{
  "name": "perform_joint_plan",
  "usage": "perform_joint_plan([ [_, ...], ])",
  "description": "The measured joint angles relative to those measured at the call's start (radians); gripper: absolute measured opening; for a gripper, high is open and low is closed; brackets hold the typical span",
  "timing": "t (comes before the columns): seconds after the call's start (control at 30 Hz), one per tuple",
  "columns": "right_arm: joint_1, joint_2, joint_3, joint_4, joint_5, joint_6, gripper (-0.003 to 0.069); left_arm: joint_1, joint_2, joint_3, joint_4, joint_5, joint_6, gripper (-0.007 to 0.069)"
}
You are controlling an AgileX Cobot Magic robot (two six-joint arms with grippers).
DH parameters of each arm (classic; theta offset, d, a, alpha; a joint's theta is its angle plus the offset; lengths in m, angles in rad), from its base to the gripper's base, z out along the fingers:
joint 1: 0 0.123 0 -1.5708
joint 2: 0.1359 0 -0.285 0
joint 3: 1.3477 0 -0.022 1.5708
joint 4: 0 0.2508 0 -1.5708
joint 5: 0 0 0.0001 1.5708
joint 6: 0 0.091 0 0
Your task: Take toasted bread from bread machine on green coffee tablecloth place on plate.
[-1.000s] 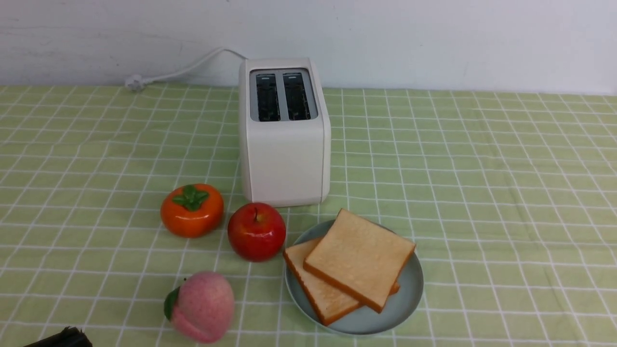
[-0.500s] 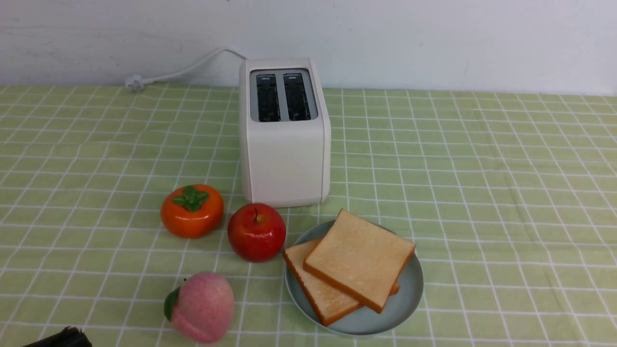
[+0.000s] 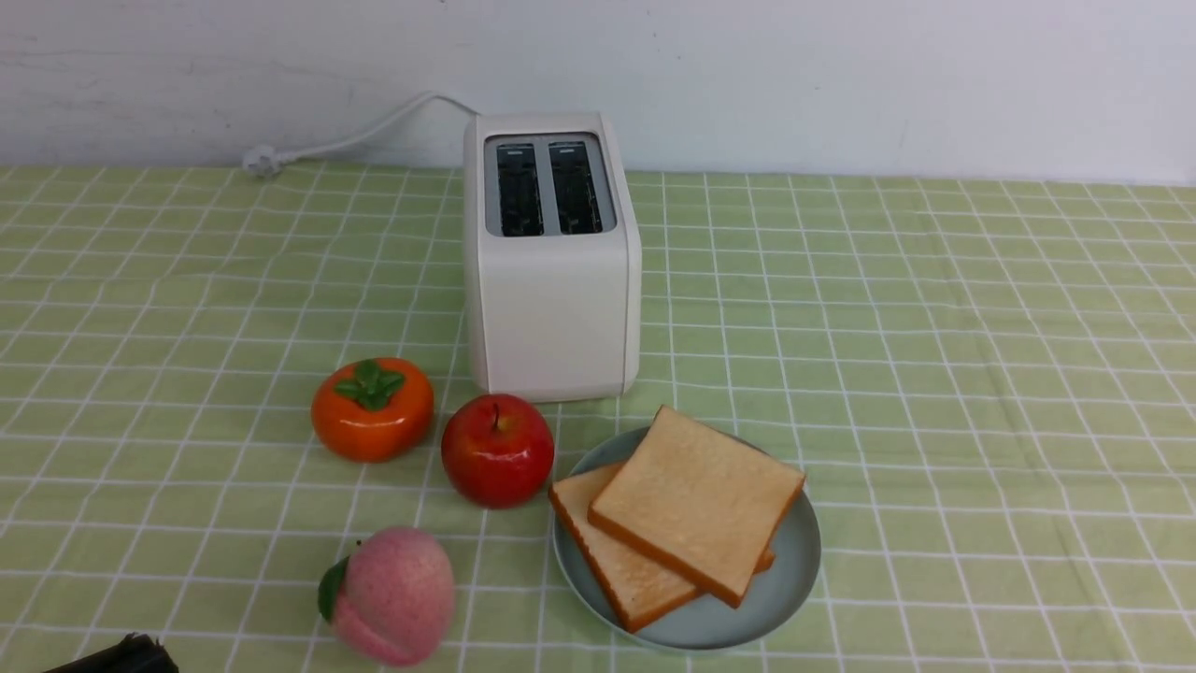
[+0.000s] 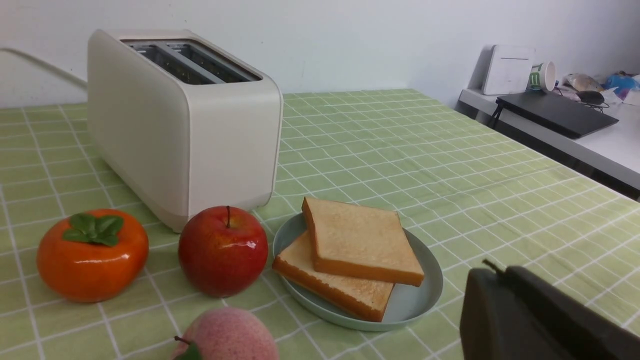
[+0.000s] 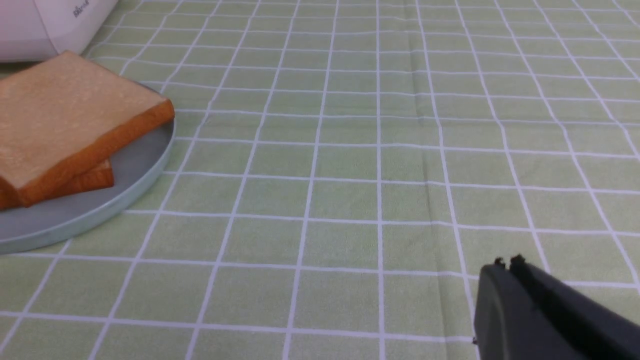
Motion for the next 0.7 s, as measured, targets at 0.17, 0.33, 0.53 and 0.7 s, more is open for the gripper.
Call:
perform_joint_plan([
  [0.17,0.0,0.0,0.0,0.0,0.0,0.0,0.0003,0.047,-0.003,0.053,0.038,-0.119,-0.005,-0.0008],
  [0.33,0.0,0.0,0.0,0.0,0.0,0.0,0.0003,0.247,-0.068,0.128,0.069,-0.201,-0.078,-0.0013],
  [0.53,0.0,0.0,0.0,0.0,0.002,0.0,0.0015,0.522,-0.128,0.266,0.148,-0.137,-0.228,-0.0013],
  [0.7,0.0,0.0,0.0,0.0,0.003,0.0,0.0022,0.553,-0.128,0.279,0.19,0.11,-0.288,-0.0013],
])
